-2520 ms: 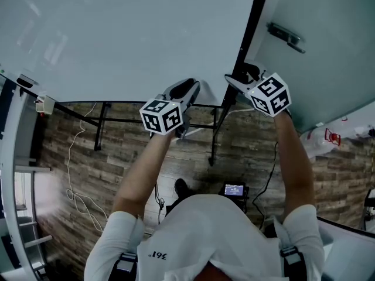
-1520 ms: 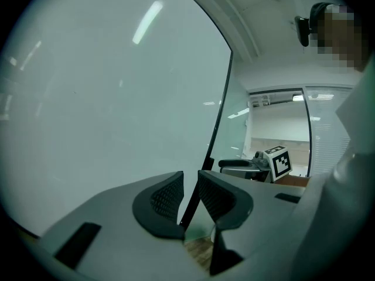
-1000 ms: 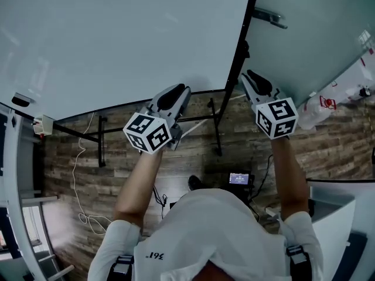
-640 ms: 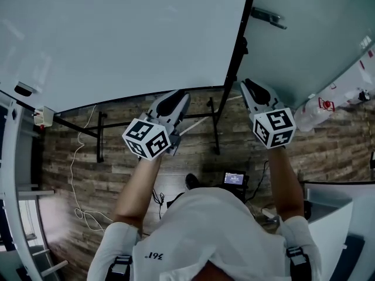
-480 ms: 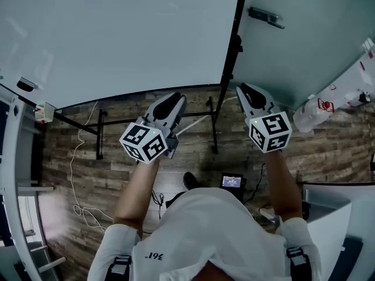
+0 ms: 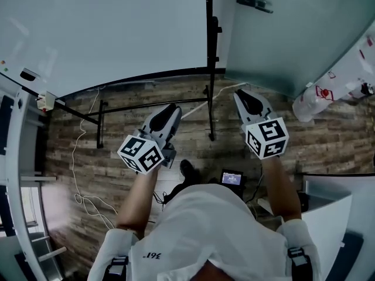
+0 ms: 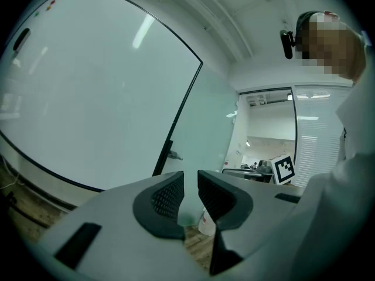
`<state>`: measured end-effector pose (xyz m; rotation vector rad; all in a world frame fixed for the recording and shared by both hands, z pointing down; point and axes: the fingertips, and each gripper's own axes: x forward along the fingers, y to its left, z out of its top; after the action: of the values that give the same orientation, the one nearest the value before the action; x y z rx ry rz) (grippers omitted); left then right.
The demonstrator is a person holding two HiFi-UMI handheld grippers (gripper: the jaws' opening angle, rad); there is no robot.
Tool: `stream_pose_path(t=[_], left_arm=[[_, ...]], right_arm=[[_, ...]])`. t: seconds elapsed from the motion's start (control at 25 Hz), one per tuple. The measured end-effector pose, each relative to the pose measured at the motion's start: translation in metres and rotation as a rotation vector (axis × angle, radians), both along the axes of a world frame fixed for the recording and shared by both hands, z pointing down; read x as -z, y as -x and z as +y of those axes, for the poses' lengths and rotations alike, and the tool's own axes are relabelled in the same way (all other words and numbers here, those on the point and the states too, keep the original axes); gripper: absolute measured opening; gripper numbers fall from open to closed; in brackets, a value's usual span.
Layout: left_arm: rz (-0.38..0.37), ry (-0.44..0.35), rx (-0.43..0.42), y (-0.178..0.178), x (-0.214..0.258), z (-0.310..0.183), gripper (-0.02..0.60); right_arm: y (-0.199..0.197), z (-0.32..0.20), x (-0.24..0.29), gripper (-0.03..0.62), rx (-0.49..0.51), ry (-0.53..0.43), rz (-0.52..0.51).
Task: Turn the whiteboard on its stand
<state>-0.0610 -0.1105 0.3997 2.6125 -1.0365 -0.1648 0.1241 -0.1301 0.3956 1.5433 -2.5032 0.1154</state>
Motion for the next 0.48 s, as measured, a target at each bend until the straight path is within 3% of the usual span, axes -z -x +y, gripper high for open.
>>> stream_pose_path(t=[0.48], left_arm=[[-0.001, 0.024, 0.035, -0.013, -0.005, 0.079, 0.081]], right_arm=[[-0.023, 0.066, -0.018, 0.051, 0.017, 0.035, -0.053]])
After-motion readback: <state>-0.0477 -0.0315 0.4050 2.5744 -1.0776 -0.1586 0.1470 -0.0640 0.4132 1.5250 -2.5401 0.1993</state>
